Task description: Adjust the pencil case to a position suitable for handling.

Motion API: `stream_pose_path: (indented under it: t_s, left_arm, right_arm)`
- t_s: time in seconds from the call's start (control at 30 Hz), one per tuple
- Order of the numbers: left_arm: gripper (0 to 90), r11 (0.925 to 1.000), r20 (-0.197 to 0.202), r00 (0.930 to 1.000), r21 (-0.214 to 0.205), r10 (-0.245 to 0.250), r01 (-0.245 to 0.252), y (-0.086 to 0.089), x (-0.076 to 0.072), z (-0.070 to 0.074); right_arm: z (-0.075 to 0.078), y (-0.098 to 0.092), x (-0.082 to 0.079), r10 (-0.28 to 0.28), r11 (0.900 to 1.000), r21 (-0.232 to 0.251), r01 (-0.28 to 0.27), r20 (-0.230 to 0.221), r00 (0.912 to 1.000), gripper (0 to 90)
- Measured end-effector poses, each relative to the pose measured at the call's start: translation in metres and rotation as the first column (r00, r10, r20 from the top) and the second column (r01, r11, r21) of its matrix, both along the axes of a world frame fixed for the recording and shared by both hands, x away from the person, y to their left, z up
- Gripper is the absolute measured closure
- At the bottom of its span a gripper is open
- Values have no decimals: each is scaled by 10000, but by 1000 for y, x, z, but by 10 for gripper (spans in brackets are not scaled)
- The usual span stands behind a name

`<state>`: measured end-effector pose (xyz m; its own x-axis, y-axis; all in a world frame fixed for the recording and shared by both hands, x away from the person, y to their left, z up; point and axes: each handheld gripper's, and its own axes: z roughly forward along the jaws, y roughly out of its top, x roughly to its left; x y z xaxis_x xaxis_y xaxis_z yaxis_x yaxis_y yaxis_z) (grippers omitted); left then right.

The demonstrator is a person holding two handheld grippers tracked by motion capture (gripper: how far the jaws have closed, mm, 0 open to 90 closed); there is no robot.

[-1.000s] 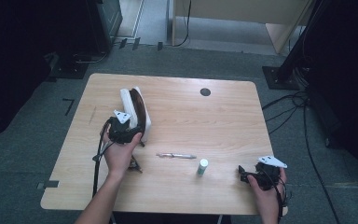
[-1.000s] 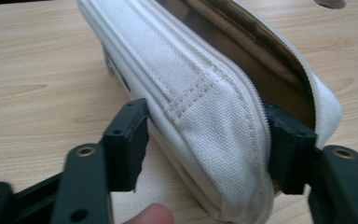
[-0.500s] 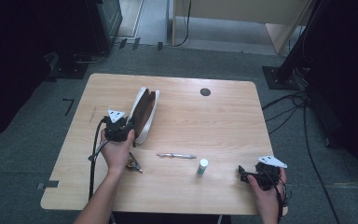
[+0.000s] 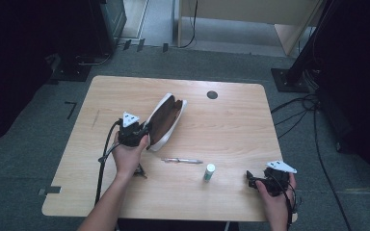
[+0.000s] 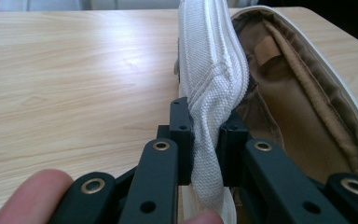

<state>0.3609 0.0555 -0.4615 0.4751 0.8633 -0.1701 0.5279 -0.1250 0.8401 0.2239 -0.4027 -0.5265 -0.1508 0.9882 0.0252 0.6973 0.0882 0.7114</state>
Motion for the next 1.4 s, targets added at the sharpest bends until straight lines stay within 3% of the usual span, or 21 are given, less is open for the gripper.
stream_pose_path:
  t_s: [0.13,0.3,0.43,0.53,0.7,0.8,1.1,1.4]
  left_arm:
    - [808,9981,-148,9982,-199,-587,584,-5,4,-2]
    - [807,9933,-72,9933,-103,-1152,1151,-13,5,-2]
    - [803,9917,-249,9914,-70,-1287,1286,-16,10,-2]
    - [786,9941,-281,9937,-34,-1085,1084,-16,13,-3]
    - [739,9926,-154,9934,413,-1133,1139,-17,12,-1]
    - [652,9948,-225,9947,177,-998,1003,-16,11,1]
    - [415,9988,-223,9985,-21,-497,497,-7,7,12]
    - [167,9995,-108,9996,195,-265,267,2,-2,24]
  right_arm:
    - [0,0,0,-4,10000,2,4,0,10000,3]
    - [0,0,0,-8,10000,0,8,-7,10000,3]
    - [0,0,0,-7,10000,-1,7,-8,10000,3]
    - [0,0,0,-12,10000,0,12,-6,10000,3]
    - [0,0,0,-8,10000,0,8,-5,10000,3]
    - [0,0,0,-8,10000,-5,8,-5,10000,3]
    - [0,0,0,-1,10000,7,1,-3,10000,3]
    - [0,0,0,-10,10000,-1,10,-8,10000,3]
